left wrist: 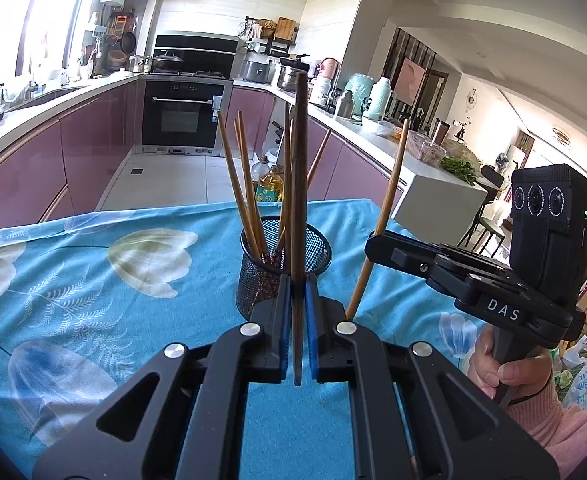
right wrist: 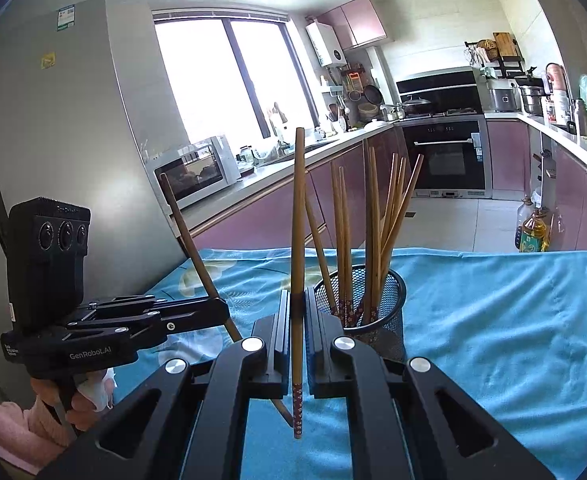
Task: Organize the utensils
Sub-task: 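Lower the left gripper's chopstick into the mesh cup while the right gripper lowers its chopstick beside it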
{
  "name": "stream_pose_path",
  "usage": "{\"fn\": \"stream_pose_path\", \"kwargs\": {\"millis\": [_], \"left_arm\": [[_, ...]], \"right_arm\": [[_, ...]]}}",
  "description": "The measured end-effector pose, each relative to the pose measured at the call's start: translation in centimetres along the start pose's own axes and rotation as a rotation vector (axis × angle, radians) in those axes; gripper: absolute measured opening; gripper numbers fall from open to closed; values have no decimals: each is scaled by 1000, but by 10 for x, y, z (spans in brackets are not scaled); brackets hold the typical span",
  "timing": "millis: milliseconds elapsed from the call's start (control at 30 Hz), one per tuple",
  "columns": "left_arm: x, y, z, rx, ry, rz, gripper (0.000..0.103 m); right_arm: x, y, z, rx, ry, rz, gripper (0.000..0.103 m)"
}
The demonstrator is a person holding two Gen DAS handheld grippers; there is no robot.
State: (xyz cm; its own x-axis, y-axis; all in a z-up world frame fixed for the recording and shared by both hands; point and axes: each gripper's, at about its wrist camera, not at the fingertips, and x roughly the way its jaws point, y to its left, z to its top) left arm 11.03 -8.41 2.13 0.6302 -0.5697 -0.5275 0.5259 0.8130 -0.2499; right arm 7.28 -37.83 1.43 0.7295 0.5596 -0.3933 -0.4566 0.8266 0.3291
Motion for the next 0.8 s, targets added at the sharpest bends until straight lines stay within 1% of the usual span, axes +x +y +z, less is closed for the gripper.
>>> {"fn": "stream_pose_path", "kwargs": {"millis": [333,800], "left_arm": [[0,-5,8,8,-13,-4,8],[0,-11,17,24,-23,-7,8]], "right_arm": [[2,1,8,-16,-17,1,5],[2,0,9,-24,-27,2,5]]}}
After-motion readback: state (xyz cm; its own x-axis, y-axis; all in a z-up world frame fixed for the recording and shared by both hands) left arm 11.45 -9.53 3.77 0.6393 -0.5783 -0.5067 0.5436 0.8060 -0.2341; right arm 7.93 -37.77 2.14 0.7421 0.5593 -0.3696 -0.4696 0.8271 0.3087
